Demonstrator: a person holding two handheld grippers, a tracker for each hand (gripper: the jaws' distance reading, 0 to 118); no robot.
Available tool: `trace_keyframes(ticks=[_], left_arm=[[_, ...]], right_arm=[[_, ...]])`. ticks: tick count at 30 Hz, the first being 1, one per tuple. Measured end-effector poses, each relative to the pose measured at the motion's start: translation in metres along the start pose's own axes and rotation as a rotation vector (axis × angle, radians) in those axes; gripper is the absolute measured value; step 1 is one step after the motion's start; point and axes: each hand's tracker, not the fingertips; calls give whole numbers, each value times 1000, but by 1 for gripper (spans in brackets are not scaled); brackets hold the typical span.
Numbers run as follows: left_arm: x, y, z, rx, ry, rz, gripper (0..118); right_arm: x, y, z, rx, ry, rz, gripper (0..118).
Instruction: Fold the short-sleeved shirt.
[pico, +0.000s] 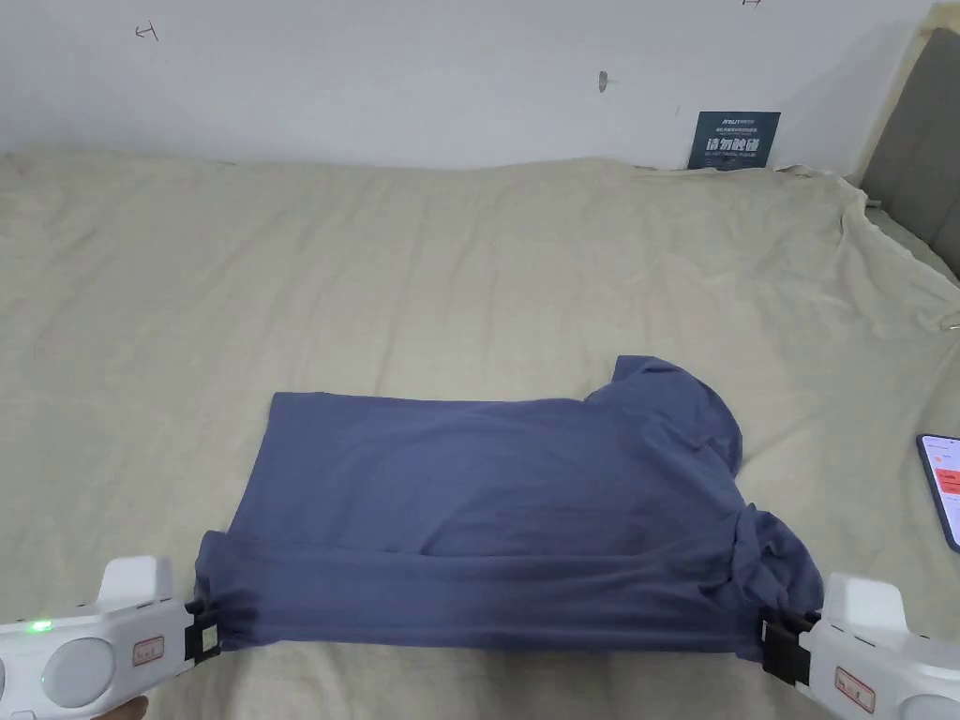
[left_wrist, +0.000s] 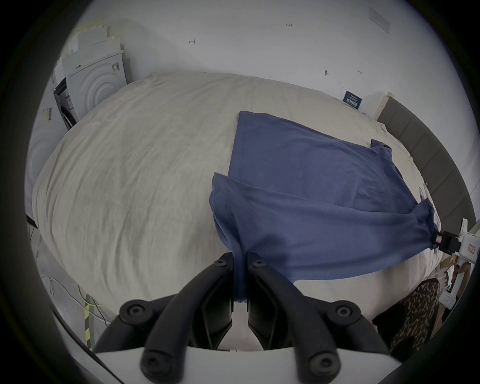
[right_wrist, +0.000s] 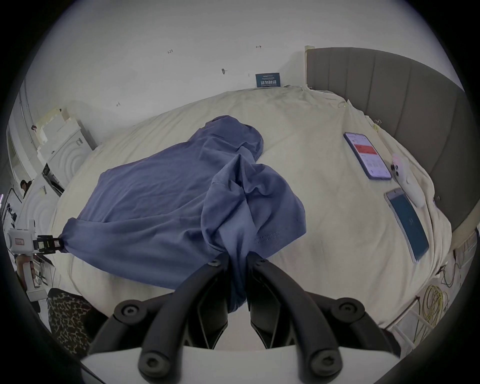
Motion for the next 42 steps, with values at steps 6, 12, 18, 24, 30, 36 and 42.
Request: trace_keyframes(ticks=[6,12,18,24,30,36,42], left_arm=[[0,-32,10,-32,0,3,7],[2,-50,-14,-81,32,-3,7],[8,-47,-8,-82,39,39,38],[21,-19,41,73,7,104,103],[42,24,107,383,11,45,103],[62,42,140,609,86,-16,98],[67,40,148,716,45,-55,13]], right_arm=[[9,-29,2,-34,-16,-33,10],[11,-48,-27,-100,-57,-40,10],[5,-39,-16,-93,-86,-37,42],[-8,4,35,103,-61,-29,79],[-42,55,101,367,-23,56,79],[-77,74,139,535,-42,142,78],[-97,74,149,614,-65,211,20]])
